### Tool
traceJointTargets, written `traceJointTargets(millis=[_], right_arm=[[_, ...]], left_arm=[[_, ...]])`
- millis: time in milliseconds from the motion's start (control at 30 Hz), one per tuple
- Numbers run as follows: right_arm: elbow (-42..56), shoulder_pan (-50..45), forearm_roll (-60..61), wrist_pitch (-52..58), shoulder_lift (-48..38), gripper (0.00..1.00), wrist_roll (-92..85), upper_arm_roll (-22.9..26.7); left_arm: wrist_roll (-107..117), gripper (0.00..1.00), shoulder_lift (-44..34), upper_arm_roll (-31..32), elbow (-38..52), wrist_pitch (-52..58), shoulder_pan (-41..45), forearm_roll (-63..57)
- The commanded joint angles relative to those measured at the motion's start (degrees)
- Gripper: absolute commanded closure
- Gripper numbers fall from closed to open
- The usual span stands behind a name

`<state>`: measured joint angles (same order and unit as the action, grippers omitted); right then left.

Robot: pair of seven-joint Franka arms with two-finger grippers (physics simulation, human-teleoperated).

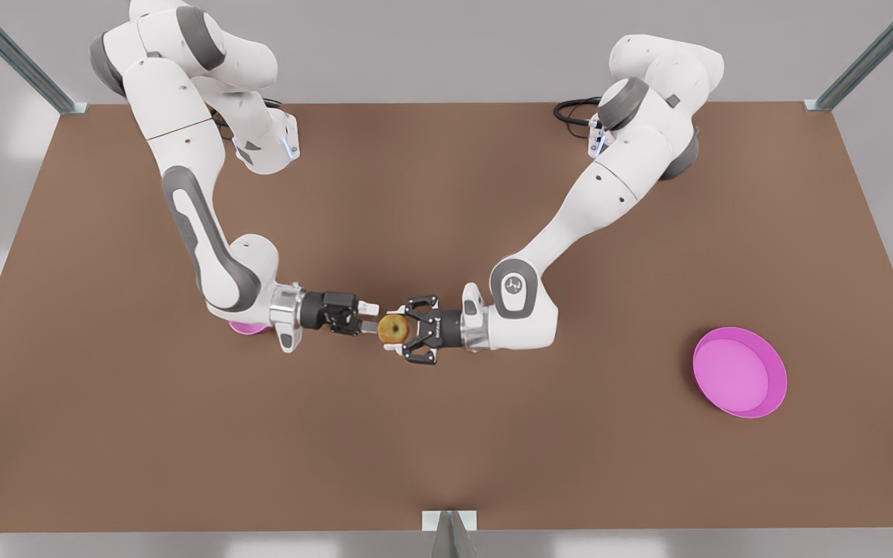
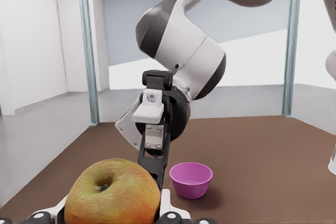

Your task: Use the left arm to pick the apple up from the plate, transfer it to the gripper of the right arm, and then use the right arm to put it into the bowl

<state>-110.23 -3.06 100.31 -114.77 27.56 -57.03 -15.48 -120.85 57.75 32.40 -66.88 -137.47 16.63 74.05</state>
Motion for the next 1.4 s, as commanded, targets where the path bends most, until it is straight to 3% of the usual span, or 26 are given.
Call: traceJointTargets(millis=[0, 700, 800, 900, 933, 1000, 1367], right_arm=[[-0.08, -0.1, -0.03, 0.16, -0.05, 0.0, -15.75, -0.08], [5.2, -2.13, 0.59, -5.82, 3.37, 0.0, -15.04, -0.61], [5.37, -2.21, 0.59, -5.91, 3.37, 0.21, -15.13, -0.61], [5.46, -2.3, 0.59, -5.91, 3.37, 0.26, -15.13, -0.61], [5.46, -2.3, 0.59, -5.91, 3.37, 0.3, -15.13, -0.61], [5.55, -2.3, 0.59, -5.91, 3.37, 0.39, -15.04, -0.61], [6.25, -1.86, 0.32, -5.91, 3.37, 0.38, -14.25, -0.52]], left_arm=[[-11.08, 0.35, -0.09, 0.03, 0.08, -0.08, 0.15, -0.31], [-10.99, 0.35, -0.09, 0.03, 0.52, -1.93, 1.38, -0.31], [-10.99, 0.35, -0.09, 0.03, 0.52, -2.28, 1.47, -0.31], [-10.99, 0.35, -0.09, 0.03, 0.52, -2.28, 1.47, -0.31], [-10.82, 0.34, -0.09, 0.03, 0.52, -2.28, 1.47, -0.31], [-7.92, 0.0, -0.44, 0.03, 0.52, -2.72, 1.74, -0.31], [-7.74, 0.0, -0.53, -0.06, 0.52, -2.8, 1.82, -0.4]])
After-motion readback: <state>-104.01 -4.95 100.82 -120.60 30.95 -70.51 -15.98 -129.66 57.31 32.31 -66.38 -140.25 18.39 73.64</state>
